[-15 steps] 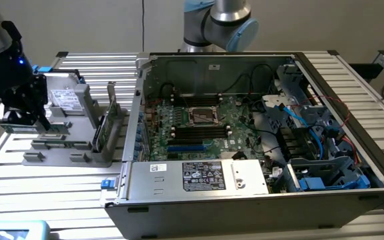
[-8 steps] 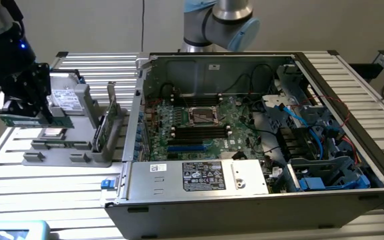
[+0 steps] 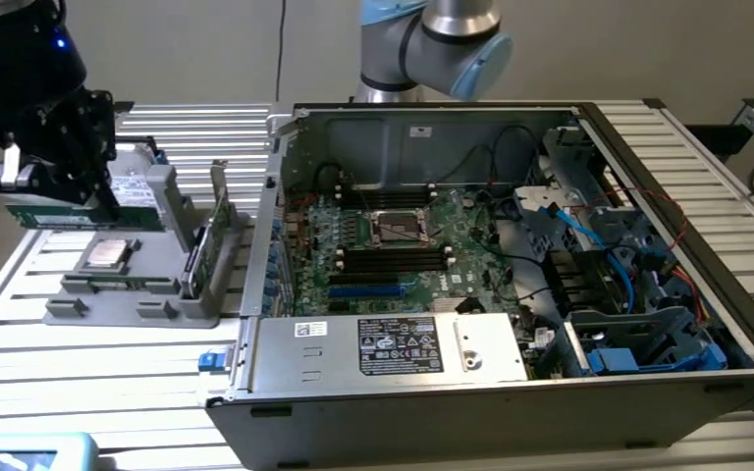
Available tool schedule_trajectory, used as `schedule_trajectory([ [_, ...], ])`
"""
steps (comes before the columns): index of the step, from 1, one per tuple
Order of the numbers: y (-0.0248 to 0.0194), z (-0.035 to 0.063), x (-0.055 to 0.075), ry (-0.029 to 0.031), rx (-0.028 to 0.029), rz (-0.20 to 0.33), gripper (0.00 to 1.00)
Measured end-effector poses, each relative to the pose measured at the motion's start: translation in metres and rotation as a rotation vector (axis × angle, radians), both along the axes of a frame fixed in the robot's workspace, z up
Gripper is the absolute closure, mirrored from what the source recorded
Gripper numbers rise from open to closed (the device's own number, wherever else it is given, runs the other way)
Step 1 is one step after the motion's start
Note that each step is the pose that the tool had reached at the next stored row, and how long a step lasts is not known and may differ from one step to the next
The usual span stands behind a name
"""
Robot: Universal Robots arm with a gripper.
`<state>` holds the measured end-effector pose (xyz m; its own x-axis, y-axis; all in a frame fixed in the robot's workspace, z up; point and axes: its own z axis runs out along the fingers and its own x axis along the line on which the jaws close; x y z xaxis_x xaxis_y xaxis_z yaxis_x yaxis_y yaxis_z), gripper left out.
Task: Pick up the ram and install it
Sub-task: 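Pick up the ram and move it above insertion slot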
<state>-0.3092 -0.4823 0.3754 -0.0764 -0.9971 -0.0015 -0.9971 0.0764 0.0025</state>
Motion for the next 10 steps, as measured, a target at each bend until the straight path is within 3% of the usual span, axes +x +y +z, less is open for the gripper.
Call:
schedule_trajectory([
  [6,-0.0034,0.0263,0.026,0.0013,0.0032,0.000,0.86],
  [10,-0.0038,0.0326,0.044,0.0019,0.0042,0.000,0.86],
])
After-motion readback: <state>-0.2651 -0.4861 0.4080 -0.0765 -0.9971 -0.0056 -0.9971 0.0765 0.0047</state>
